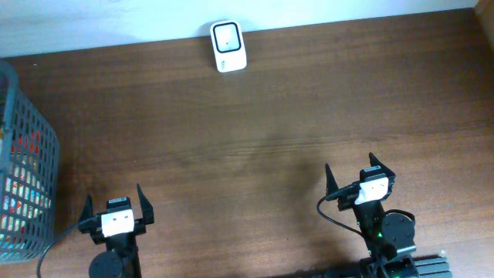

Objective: Scan the item barcode
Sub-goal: 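Move the left gripper toward the grey basket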

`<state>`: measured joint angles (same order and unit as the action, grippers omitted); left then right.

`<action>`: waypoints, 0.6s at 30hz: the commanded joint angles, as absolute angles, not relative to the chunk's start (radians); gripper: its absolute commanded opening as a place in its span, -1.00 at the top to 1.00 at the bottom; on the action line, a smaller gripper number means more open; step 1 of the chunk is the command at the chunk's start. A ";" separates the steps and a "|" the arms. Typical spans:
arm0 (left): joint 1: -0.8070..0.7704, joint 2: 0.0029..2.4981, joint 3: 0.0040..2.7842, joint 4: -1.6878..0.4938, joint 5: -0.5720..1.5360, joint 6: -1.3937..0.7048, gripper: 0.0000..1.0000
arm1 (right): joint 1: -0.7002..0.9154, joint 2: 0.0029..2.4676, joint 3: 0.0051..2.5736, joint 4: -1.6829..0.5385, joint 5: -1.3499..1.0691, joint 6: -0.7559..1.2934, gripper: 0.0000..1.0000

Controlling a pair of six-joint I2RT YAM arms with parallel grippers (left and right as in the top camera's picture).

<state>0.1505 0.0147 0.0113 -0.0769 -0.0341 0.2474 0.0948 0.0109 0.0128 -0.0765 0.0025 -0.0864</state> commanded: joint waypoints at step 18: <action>0.145 0.007 0.009 -0.051 -0.049 0.263 -0.97 | 0.089 0.004 0.006 -0.080 0.001 -0.089 -0.97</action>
